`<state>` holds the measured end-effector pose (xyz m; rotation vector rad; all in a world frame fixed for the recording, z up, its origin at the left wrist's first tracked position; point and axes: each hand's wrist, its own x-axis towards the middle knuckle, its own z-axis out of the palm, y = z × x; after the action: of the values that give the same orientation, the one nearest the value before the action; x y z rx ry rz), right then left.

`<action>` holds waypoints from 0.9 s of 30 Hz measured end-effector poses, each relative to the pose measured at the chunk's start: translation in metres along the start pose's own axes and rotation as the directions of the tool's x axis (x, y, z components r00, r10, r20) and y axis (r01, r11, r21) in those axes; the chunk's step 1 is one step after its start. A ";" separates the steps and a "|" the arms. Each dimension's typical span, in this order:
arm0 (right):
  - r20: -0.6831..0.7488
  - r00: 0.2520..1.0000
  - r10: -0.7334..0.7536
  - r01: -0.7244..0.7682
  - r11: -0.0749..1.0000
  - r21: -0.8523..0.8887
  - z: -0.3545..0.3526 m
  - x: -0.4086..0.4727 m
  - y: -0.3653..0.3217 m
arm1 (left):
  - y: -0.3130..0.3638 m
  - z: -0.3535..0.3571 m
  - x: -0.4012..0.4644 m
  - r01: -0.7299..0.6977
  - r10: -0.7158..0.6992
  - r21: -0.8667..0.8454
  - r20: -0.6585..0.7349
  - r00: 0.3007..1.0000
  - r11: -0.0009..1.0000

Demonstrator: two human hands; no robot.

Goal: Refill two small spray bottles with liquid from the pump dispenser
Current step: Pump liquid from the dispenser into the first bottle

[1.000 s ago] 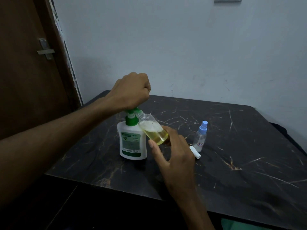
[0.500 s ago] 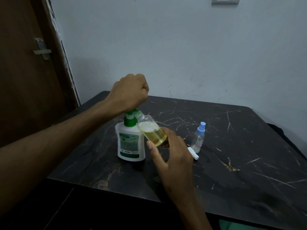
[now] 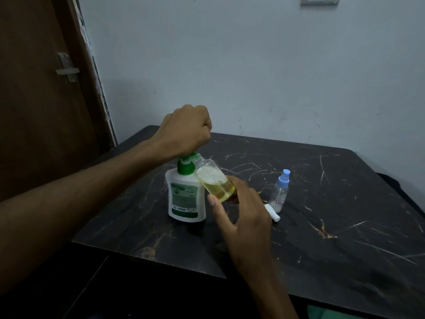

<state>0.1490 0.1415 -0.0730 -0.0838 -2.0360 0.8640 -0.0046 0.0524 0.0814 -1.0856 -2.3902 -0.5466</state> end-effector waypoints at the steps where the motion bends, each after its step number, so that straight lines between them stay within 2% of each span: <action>1: 0.004 1.000 -0.003 0.003 1.000 -0.002 0.000 0.000 0.000 | 0.001 -0.002 0.001 -0.004 0.004 0.003 0.001 1.000 1.000; 27: -0.011 1.000 0.003 -0.003 1.000 0.012 0.002 0.000 0.001 | 0.002 -0.003 0.002 0.039 -0.039 -0.011 -0.034 0.999 0.999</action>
<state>0.1475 0.1416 -0.0744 -0.0848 -2.0206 0.8759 -0.0036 0.0539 0.0851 -1.0275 -2.3860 -0.5865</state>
